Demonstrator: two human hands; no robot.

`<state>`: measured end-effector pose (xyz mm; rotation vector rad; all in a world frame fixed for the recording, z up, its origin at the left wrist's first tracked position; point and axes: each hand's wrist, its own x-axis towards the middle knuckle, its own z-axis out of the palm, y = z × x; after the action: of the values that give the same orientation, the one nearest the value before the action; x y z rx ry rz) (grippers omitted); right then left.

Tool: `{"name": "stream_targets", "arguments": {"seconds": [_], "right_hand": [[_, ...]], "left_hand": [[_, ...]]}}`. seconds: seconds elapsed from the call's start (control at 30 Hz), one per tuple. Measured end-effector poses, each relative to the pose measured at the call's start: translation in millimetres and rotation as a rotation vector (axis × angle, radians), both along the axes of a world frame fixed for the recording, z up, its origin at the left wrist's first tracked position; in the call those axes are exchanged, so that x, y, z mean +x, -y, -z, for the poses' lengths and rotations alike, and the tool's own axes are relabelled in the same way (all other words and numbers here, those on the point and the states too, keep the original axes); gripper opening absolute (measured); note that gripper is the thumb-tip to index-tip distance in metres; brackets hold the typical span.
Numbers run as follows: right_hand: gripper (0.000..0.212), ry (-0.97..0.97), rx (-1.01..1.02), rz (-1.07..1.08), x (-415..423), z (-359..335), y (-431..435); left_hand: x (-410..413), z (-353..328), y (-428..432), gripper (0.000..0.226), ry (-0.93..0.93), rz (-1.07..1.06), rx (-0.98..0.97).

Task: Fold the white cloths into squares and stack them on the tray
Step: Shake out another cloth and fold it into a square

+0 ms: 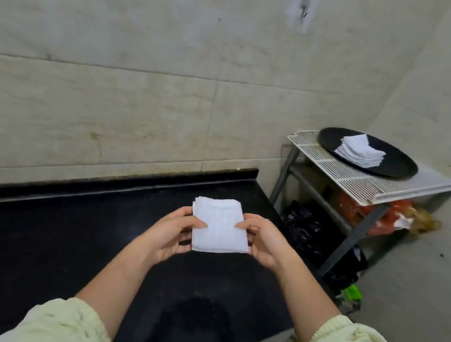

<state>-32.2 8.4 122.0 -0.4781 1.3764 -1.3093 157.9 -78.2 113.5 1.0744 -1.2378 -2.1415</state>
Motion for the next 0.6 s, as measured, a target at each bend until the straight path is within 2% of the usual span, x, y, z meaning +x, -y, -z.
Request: {"name": "stream_targets", "arguments": {"seconds": [0.3,0.6], "right_hand": [[0.016,-0.074,-0.126,0.168,-147.1,-59.6,-32.5],[0.013,-0.083,-0.164,0.244,-272.3,-86.8,-16.9]], "left_hand": [[-164.2,-55.3,-1.1,0.028,-0.024,0.171,-0.126],[-295.7,-76.2,23.2,0.013,-0.075,0.231,-0.133]]}}
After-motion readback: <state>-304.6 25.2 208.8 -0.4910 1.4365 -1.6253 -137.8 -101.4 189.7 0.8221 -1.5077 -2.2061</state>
